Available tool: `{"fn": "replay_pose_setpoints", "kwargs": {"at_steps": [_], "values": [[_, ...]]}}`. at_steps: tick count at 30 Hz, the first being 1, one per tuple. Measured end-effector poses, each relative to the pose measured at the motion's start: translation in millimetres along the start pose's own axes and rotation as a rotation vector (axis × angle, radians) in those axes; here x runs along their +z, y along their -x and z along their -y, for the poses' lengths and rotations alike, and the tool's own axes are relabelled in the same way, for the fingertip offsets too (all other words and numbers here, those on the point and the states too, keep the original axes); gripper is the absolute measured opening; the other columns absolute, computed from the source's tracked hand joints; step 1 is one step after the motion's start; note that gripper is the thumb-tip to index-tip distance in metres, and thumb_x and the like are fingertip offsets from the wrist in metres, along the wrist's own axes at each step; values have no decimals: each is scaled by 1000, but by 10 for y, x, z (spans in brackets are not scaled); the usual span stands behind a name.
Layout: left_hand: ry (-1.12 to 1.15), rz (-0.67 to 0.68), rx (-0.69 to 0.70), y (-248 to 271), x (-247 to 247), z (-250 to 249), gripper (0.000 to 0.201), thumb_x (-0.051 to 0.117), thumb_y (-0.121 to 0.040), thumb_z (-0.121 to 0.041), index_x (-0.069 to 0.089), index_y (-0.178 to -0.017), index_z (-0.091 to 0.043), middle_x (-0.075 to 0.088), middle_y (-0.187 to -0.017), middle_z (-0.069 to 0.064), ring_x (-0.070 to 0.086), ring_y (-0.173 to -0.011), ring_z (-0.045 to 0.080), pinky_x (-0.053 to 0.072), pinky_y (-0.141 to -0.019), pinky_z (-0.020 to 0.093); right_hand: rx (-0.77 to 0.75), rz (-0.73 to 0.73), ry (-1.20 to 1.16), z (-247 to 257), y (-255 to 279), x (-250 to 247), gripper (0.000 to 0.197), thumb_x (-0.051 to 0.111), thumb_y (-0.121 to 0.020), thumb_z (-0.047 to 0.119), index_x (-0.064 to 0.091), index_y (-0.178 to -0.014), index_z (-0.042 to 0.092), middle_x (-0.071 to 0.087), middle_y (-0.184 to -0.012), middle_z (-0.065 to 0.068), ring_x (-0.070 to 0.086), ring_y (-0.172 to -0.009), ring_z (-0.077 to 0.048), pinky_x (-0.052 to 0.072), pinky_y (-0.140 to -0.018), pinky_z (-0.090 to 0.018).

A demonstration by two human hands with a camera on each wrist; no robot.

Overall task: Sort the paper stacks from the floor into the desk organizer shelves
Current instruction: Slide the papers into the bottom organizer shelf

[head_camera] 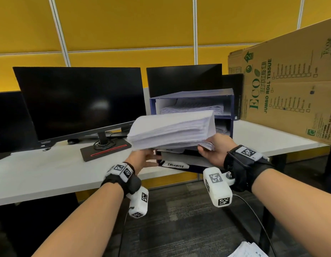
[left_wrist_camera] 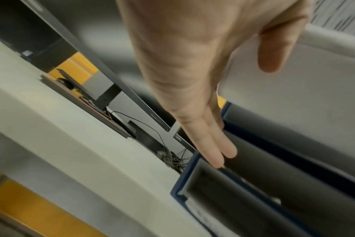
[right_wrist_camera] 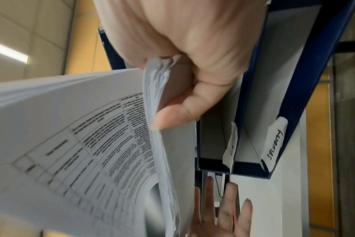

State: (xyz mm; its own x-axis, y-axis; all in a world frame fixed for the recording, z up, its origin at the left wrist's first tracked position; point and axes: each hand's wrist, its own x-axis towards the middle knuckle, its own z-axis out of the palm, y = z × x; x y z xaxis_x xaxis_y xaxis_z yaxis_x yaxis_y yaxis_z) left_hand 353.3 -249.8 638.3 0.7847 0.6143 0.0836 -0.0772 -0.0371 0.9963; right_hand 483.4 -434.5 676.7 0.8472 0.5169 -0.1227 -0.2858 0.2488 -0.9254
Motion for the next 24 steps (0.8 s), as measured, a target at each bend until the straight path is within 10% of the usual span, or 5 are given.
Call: {"fn": "replay_pose_setpoints", "kwargs": {"at_steps": [8, 15, 18, 21, 24], "values": [[464, -17, -45, 283, -519, -263, 44, 35, -94, -25, 42, -137, -15, 52, -134, 20, 55, -116, 48, 49, -86, 60, 62, 152, 142, -93, 389, 130, 42, 39, -94, -8, 39, -135, -8, 58, -108, -21, 52, -67, -18, 50, -41, -19], [-442, -118, 39, 472, -895, -231, 51, 54, -93, 5, 41, -142, -5, 56, -133, 16, 61, -81, 11, 50, -59, 10, 36, 309, 359, -226, 720, 362, 31, 49, -91, -5, 51, -121, -1, 62, -115, -22, 66, -80, -35, 56, -51, -37], [-686, -94, 46, 660, -1098, -189, 52, 58, -94, -4, 43, -143, -11, 55, -136, 7, 59, -98, 10, 48, -72, 9, 56, 321, 478, -278, 880, 445, 37, 56, -84, -5, 54, -121, -5, 60, -121, -27, 61, -105, -44, 50, -86, -59], [-778, -50, 42, 847, -1270, -142, 53, 59, -93, -5, 43, -143, -11, 46, -145, 6, 46, -119, 8, 37, -96, 18, 108, 325, 515, -475, 757, 443, 60, 71, -66, 15, 55, -122, 1, 59, -120, -32, 56, -108, -54, 36, -87, -75], [-730, -28, 13, 1008, -1355, -94, 54, 56, -93, 2, 41, -144, -7, 43, -147, 4, 42, -128, 10, 35, -96, 15, 156, 253, 392, -595, 883, 482, 34, 56, -84, 4, 55, -118, 4, 66, -113, -24, 64, -104, -42, 49, -88, -61]]}}
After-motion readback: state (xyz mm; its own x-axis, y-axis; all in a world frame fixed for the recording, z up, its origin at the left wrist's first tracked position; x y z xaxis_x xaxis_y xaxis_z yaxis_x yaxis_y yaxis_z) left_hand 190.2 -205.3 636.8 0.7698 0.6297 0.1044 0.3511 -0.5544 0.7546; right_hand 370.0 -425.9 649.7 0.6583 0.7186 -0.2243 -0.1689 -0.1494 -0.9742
